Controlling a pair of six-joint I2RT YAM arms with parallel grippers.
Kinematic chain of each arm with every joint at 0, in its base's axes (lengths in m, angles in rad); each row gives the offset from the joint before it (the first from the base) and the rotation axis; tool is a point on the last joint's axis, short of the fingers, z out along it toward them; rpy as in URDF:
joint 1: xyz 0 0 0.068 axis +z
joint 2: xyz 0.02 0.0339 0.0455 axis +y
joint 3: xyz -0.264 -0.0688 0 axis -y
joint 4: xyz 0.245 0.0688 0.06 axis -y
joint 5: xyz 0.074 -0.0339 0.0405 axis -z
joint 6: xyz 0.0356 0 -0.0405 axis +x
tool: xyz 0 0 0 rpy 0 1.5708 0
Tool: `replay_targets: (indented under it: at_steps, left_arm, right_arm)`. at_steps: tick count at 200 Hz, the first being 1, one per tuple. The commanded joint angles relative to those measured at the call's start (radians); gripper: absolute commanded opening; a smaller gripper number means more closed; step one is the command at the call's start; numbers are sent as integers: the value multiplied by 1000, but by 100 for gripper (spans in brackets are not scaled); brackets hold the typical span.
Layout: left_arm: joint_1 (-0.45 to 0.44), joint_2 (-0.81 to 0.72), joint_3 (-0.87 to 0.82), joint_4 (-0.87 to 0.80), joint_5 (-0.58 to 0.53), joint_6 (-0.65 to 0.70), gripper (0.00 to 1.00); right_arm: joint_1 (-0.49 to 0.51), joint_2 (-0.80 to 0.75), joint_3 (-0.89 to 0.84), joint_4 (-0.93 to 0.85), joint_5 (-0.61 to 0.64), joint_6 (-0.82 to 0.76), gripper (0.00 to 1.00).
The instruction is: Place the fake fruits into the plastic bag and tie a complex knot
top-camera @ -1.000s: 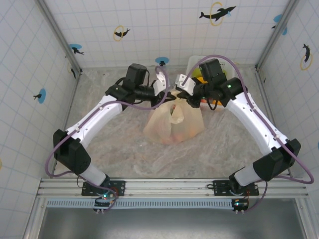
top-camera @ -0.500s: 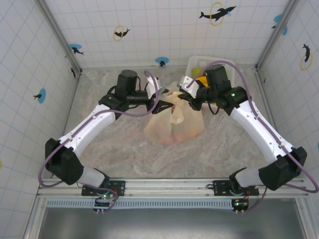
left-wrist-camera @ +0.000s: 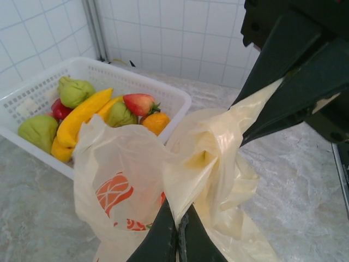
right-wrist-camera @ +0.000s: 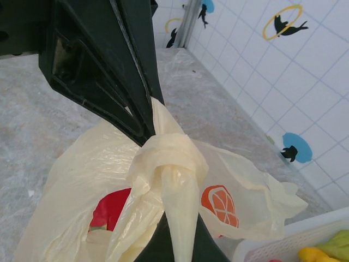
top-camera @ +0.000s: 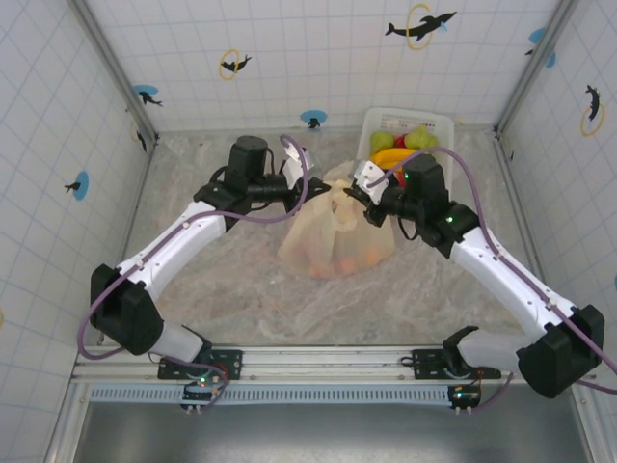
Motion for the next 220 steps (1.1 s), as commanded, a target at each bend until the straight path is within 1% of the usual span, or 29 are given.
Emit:
replay_targets:
  at_steps: [1, 12, 18, 38, 59, 76, 101, 140, 144, 151, 168, 176, 185, 196, 209, 220]
  left_arm:
    - [2, -52, 13, 37, -10, -37, 0]
    - [2, -56, 16, 34, -15, -46, 0]
    - [3, -58, 17, 35, -19, -53, 0]
    - [2, -59, 15, 38, -19, -74, 0]
    - [2, -51, 22, 37, -2, -95, 0]
    - [3, -45, 30, 38, 12, -115, 0]
    - [3, -39, 40, 39, 17, -149, 0]
    - [3, -39, 17, 59, 6, -181, 0]
    - [4, -38, 15, 61, 3, -184, 1]
    - [5, -38, 14, 63, -1, -189, 7]
    - [19, -36, 8, 78, -2, -211, 8]
    - [28, -38, 4, 83, 1, -225, 15]
    - [35, -39, 0, 91, -1, -228, 27]
    - [35, -41, 0, 83, -13, -200, 36]
    - [35, -42, -3, 77, 22, -151, 55]
    - [31, -48, -18, 100, 39, -138, 64]
  right_arm:
    - [31, -24, -73, 220, 93, 44, 0]
    - [46, -30, -111, 273, 126, 38, 0]
    - [51, -33, -133, 304, 174, 38, 0]
    - [66, -34, -201, 427, 238, 38, 0]
    - [95, -20, -256, 517, 312, -2, 0]
    - [104, -3, -310, 635, 355, -13, 0]
    - [119, 38, -385, 813, 414, -19, 0]
    - [159, 134, -436, 1012, 466, -15, 0]
    - [162, 144, -439, 1029, 473, -14, 0]
    - [169, 157, -441, 1056, 490, -13, 0]
    - [171, 172, -442, 1086, 497, 5, 0]
    - [171, 173, -441, 1087, 492, 13, 0]
    - [172, 175, -437, 1085, 488, 16, 0]
    - [172, 168, -437, 1075, 481, 16, 0]
    - [171, 156, -432, 1046, 476, 21, 0]
    - [171, 144, -432, 1034, 467, 25, 0]
